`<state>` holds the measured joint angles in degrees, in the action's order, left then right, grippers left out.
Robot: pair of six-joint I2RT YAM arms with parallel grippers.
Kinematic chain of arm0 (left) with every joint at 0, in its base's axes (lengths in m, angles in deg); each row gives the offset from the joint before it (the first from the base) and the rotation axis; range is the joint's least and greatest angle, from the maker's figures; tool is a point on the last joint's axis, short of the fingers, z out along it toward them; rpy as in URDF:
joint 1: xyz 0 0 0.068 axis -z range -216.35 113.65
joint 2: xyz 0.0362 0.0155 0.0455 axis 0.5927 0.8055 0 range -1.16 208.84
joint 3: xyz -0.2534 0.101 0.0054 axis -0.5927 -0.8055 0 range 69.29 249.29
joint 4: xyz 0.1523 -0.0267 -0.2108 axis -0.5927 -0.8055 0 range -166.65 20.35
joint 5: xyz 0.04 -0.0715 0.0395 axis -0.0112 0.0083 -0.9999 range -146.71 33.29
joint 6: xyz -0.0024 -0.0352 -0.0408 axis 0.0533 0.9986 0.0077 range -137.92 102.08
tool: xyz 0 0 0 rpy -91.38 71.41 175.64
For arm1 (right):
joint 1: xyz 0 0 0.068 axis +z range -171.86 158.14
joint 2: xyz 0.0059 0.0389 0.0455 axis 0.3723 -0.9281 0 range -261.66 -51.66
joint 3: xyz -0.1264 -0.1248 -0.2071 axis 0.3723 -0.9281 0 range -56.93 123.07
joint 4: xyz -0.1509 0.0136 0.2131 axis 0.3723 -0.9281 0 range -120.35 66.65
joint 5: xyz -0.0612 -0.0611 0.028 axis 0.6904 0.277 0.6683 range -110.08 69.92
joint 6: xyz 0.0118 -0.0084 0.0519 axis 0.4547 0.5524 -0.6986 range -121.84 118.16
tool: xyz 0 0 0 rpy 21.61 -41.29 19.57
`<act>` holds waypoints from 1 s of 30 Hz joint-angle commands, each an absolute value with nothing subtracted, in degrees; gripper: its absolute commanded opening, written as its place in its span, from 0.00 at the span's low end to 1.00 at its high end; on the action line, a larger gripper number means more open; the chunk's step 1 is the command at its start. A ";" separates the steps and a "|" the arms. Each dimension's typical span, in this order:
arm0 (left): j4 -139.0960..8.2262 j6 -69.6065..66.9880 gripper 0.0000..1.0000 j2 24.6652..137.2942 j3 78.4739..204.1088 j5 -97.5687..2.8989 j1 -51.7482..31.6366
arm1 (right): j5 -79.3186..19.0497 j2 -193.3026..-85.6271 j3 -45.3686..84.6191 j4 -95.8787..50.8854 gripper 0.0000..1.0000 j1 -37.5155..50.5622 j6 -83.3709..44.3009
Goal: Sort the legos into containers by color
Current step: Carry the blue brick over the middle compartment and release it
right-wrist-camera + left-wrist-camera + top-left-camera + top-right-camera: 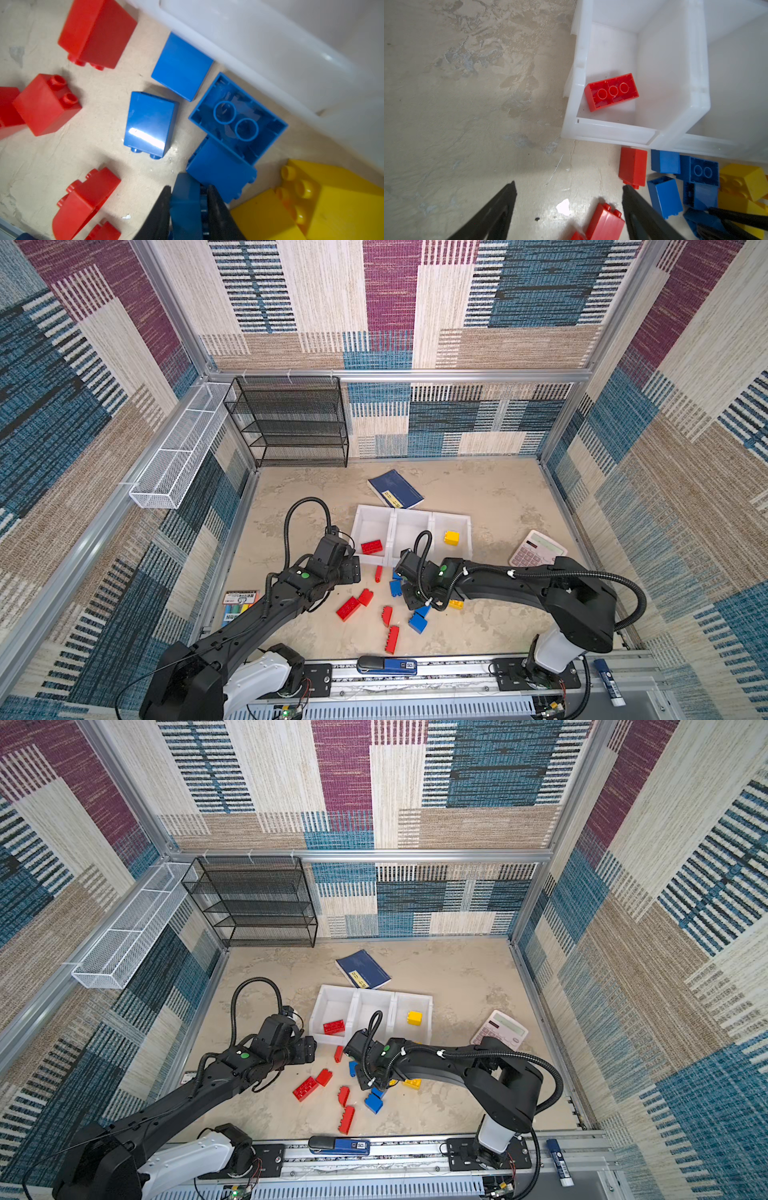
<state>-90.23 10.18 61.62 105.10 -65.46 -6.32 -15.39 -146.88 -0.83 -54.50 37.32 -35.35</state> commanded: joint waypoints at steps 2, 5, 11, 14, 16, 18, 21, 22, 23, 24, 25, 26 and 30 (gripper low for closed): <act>-89.12 10.64 0.83 62.10 105.76 -65.25 -6.38 | -15.88 -147.35 -0.42 -54.59 0.30 37.37 -35.23; -89.24 10.54 0.83 62.54 106.00 -65.05 -6.41 | -15.84 -147.40 -0.02 -54.82 0.28 37.34 -35.16; -89.72 10.41 0.83 62.74 106.37 -64.88 -6.37 | -12.82 -146.19 3.72 -57.63 0.28 37.34 -32.81; -89.82 10.34 0.83 62.70 106.30 -64.94 -6.40 | -10.82 -146.56 8.05 -59.79 0.28 36.59 -30.33; -89.78 10.46 0.83 62.80 106.28 -64.79 -6.44 | -9.55 -146.63 10.75 -60.52 0.28 35.32 -28.72; -89.95 10.81 0.83 62.75 106.09 -64.59 -6.43 | -8.86 -146.50 12.74 -60.16 0.28 33.33 -27.10; -89.87 11.23 0.83 62.79 105.66 -64.10 -6.37 | -8.52 -147.01 14.79 -58.32 0.28 29.51 -24.62; -89.89 11.26 0.83 62.74 105.59 -63.77 -6.39 | -8.24 -147.59 15.41 -57.69 0.28 28.24 -23.96; -89.96 11.22 0.83 62.73 105.57 -63.58 -6.42 | -8.29 -148.39 15.93 -57.46 0.28 27.27 -23.55; -90.08 11.28 0.83 62.74 105.59 -63.24 -6.38 | -8.17 -149.51 16.84 -57.69 0.28 26.44 -23.18; -90.32 11.20 0.83 62.75 105.63 -62.86 -6.39 | -7.85 -150.71 17.69 -57.95 0.28 26.07 -22.67; -90.49 11.00 0.83 62.74 105.67 -62.40 -6.39 | -7.61 -151.51 18.09 -58.14 0.28 25.95 -22.37; -91.23 10.31 0.83 62.21 105.33 -61.37 -6.37 | -8.10 -153.43 18.10 -57.33 0.29 25.35 -22.22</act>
